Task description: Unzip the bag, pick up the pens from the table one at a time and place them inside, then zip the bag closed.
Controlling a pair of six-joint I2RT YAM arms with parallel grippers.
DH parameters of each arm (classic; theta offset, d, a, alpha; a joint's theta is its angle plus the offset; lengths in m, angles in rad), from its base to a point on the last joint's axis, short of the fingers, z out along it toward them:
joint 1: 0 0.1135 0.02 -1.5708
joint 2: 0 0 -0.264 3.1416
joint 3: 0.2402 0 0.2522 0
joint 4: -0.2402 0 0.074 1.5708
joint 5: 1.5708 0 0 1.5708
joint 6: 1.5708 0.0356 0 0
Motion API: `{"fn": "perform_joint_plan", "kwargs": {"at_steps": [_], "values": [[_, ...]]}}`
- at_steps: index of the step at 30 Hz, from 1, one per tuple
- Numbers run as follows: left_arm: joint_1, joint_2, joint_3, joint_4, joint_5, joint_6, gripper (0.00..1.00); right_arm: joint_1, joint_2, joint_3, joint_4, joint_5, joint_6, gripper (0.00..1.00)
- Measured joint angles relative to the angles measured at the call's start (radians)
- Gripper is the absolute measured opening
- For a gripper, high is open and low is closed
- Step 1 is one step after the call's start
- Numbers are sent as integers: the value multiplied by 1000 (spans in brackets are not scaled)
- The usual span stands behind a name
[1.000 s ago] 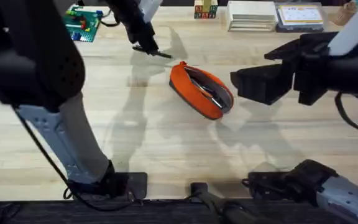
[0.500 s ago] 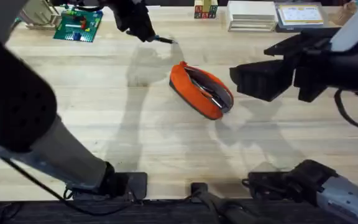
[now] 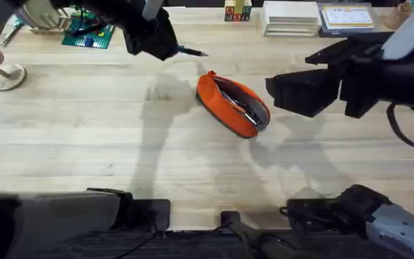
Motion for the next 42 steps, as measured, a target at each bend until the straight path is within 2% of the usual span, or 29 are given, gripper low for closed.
{"fn": "perform_joint_plan", "kwargs": {"at_steps": [6, 10, 18, 23, 34, 39, 42], "values": [[-58, -103, -70, 15, 0, 15, 40, 0, 0, 0, -8, 0, 0, 998], [-123, -130, -72, 20, 1, 33, 40, 0, -22, 0, -27, 0, 0, 997], [-284, -117, -73, 38, 3, 72, 40, 0, -165, 1, -80, 0, 0, 997], [-350, -84, -73, 72, 7, 78, 41, 0, -227, 2, -157, 0, 0, 998], [-464, 47, -73, 108, 62, 100, 41, 0, -289, 3, -239, 0, 0, 998], [-494, 113, -73, 112, 92, 118, 41, 0, -290, 3, -241, 0, 0, 998], [-495, 153, -73, 113, 101, 123, 41, 0, -290, 3, -242, 0, 0, 998]]}}
